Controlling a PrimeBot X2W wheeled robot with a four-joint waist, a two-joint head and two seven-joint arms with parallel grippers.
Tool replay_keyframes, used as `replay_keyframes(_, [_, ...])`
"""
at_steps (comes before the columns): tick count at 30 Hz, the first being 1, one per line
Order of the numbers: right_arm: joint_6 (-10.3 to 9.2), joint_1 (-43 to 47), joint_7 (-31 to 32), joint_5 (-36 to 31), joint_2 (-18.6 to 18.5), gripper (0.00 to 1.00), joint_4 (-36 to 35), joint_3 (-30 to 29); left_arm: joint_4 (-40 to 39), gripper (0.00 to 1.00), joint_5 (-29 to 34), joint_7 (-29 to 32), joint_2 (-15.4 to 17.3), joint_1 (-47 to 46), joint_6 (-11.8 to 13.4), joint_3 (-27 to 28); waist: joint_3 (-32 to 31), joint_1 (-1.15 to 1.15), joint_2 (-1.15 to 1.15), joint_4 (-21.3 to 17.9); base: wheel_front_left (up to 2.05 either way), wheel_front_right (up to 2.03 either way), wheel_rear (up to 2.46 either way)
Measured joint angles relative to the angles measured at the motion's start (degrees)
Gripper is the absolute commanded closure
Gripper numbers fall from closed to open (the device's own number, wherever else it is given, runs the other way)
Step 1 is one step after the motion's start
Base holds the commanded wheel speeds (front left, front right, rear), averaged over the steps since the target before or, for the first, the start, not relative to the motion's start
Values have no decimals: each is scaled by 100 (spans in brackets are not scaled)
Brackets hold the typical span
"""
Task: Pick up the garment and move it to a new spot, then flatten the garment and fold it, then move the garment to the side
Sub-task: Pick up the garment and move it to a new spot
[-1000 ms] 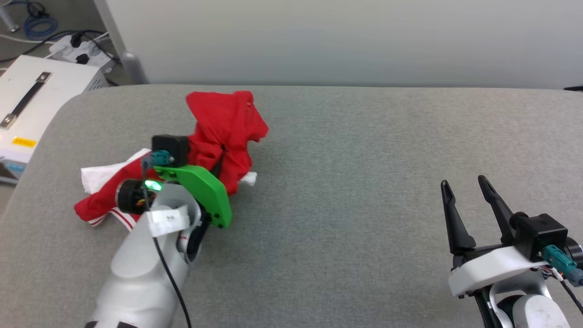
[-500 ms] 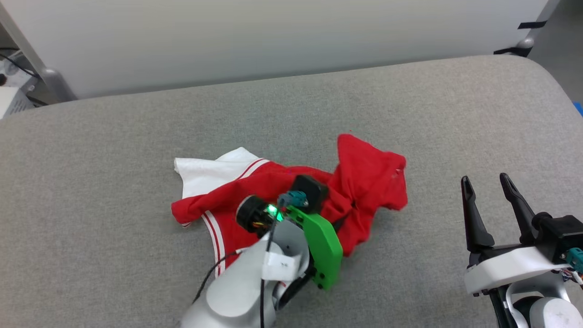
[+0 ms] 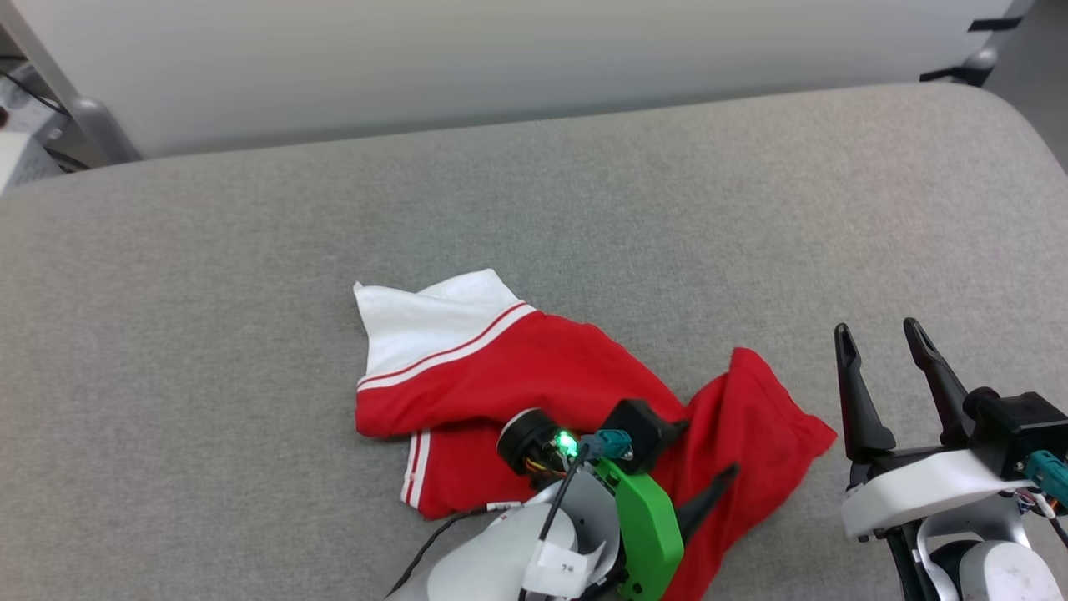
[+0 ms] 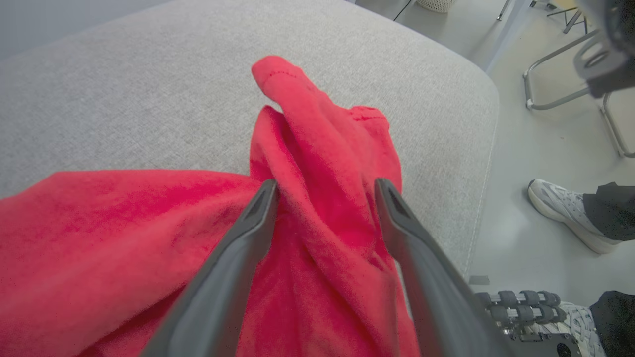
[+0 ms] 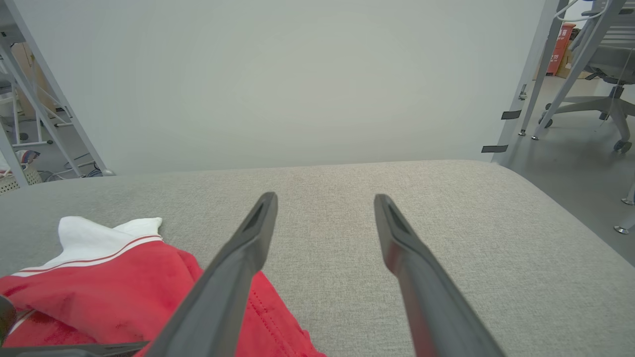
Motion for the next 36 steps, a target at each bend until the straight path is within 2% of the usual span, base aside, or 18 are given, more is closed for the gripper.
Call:
replay_keyframes(8, [0, 231, 142, -16, 0, 0, -23, -37, -386, 0, 70, -985, 111, 14, 561, 396, -460, 0, 0, 250, 0, 0, 0])
replay_keyframes(13, [0, 339, 237, -16, 0, 0, -66, -60, -784, 0, 199, -1228, 392, 91, 1015, 802, -613, 0, 0, 480, 0, 0, 0])
replay_keyframes(20, [0, 354, 303, -16, 2, 0, -90, -65, -1210, 0, 247, -1323, 739, 445, 1463, 1452, -700, 0, 0, 730, 0, 0, 0])
replay_keyframes(28, [0, 358, 353, -16, 3, 0, -64, -44, -1809, 0, 321, -1328, 1068, 1092, 1742, 2598, -743, 0, 0, 822, 0, 0, 0])
replay_keyframes(36, [0, 444, 422, -20, 3, 0, -63, -29, -2024, 0, 471, -1327, 1335, 1922, 1849, 3462, -823, 0, 0, 792, 0, 0, 0])
